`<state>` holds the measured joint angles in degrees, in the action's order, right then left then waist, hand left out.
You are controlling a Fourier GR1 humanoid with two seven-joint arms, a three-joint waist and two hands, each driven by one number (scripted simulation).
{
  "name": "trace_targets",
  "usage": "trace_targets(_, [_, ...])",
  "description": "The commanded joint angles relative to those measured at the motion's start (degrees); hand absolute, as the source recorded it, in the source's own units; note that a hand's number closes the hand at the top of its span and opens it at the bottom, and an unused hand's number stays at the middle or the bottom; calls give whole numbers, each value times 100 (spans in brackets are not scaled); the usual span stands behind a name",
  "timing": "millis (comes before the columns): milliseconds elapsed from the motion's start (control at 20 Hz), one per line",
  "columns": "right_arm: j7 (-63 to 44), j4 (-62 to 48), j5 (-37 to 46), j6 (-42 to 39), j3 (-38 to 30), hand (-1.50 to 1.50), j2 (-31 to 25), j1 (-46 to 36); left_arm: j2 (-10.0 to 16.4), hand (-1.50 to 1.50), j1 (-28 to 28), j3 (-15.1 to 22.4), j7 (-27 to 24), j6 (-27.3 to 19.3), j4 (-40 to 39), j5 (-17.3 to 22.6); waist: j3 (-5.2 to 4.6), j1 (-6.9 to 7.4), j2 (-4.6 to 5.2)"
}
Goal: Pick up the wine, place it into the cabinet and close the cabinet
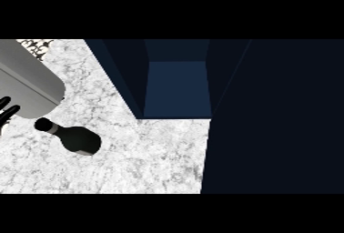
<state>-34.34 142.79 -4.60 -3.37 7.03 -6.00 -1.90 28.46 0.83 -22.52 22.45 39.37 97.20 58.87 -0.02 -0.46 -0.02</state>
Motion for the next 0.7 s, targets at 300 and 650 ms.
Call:
trace_targets(300, [-530, 640, -395, 63, -67, -150, 12, -201, -519, -150, -481, 57, -605, 865, -1428, -1325, -5, -8, 8])
trace_targets(650, [-195, 442, -94, -10, 100, -150, 160, 3, -1071, -150, -661, -122, -1588, 858, -1861, -2634, -1, 10, 3])
